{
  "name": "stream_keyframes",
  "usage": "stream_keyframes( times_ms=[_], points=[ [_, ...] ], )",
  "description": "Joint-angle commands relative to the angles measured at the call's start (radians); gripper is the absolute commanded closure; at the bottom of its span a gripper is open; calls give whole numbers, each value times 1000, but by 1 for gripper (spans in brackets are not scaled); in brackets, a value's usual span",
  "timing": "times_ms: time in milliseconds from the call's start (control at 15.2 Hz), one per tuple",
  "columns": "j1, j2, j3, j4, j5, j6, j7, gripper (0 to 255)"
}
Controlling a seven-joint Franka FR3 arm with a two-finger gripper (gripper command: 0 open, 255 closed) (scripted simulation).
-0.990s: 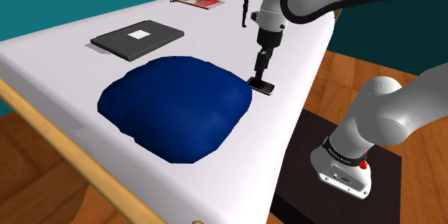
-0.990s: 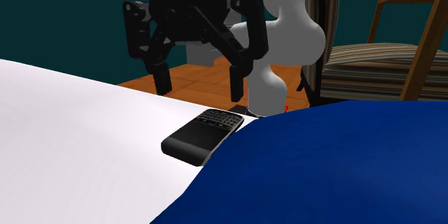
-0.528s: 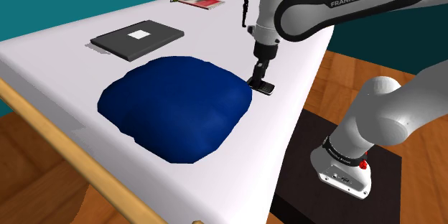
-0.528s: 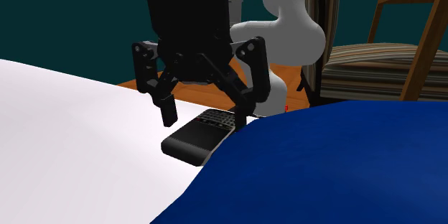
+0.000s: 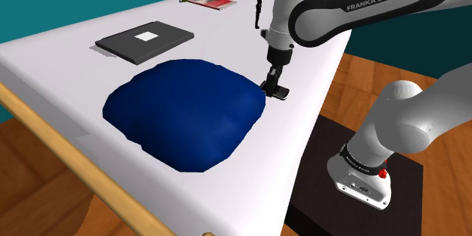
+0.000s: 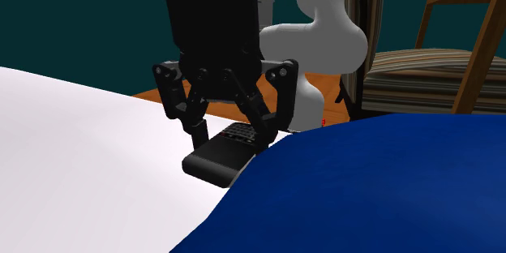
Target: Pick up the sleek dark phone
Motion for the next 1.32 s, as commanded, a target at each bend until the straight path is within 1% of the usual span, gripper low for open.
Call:
stream_keyframes(
  times_ms=[0, 198, 1188, 1254],
  points=[
    [0, 0, 0, -1, 0, 0, 0, 255],
    [0, 3, 0, -1, 0, 3, 0, 255],
    [-3, -50, -6, 166, -9, -216, 11, 255],
    [-3, -50, -7, 167, -9, -219, 11, 255]
  ],
)
